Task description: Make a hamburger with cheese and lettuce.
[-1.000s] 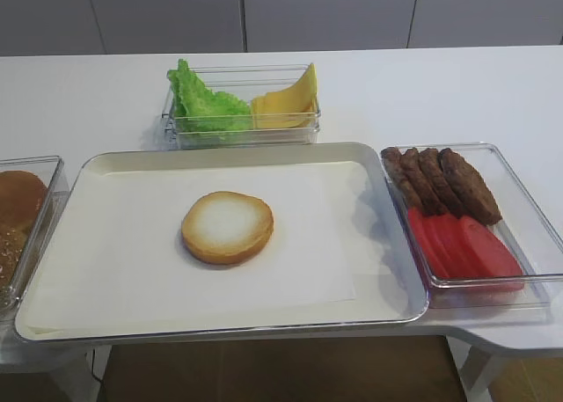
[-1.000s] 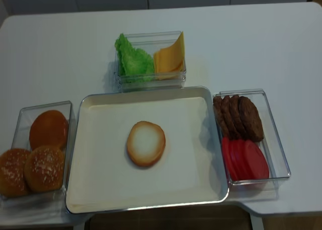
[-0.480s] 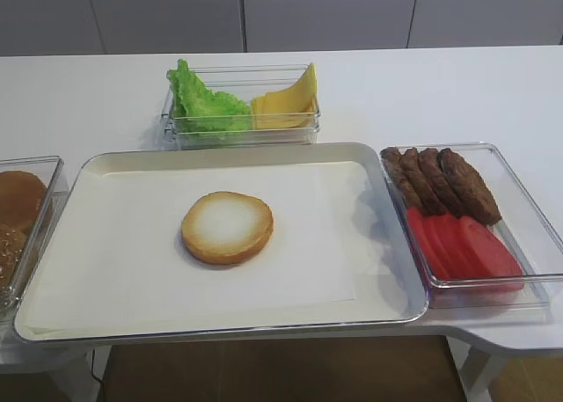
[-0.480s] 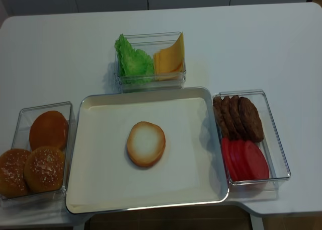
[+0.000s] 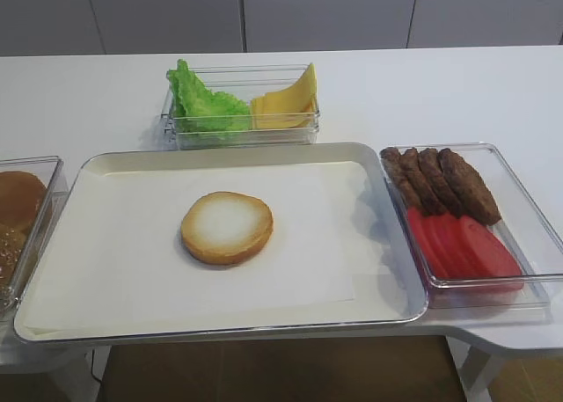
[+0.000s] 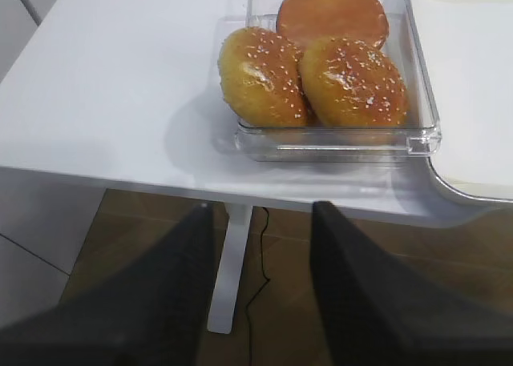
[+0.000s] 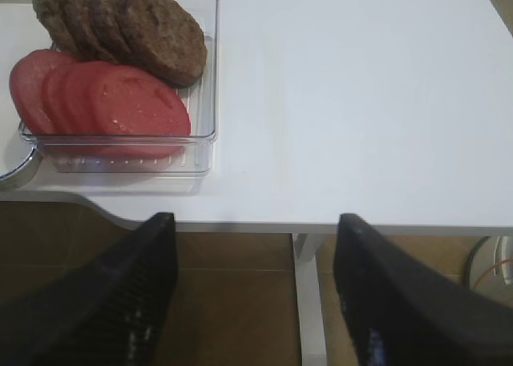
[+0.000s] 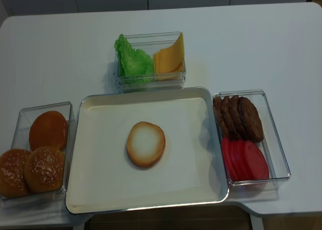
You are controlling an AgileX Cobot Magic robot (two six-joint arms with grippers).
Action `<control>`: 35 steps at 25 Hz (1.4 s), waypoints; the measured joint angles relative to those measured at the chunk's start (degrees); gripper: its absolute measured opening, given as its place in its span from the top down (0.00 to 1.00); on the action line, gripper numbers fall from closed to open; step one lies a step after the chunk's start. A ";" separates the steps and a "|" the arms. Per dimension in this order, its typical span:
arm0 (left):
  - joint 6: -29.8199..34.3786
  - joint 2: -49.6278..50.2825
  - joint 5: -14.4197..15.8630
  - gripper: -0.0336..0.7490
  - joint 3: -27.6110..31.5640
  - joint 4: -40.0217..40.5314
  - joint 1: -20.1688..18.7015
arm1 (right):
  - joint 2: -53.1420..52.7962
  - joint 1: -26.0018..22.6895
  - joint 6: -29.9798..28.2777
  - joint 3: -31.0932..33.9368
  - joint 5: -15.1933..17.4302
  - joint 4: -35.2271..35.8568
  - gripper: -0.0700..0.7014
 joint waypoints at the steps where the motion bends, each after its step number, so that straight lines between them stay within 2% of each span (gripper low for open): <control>1: 0.00 0.00 0.00 0.57 0.00 0.00 0.00 | 0.00 0.00 0.00 0.00 0.00 0.00 0.30; 5: -0.13 0.00 -0.55 0.57 0.00 -0.25 -0.13 | 0.00 0.00 0.00 0.00 0.00 0.00 0.30; 11: 0.76 0.00 -3.49 0.57 1.71 -1.67 -1.12 | 0.00 0.00 0.00 0.00 0.00 0.00 0.30; 30: 2.19 0.00 -4.07 0.58 2.05 -2.93 -1.12 | 0.00 0.00 0.00 0.00 0.00 0.00 0.30; 35: 2.19 0.00 -4.07 0.58 2.05 -2.93 -4.37 | 0.00 0.00 0.00 0.00 0.00 0.00 0.30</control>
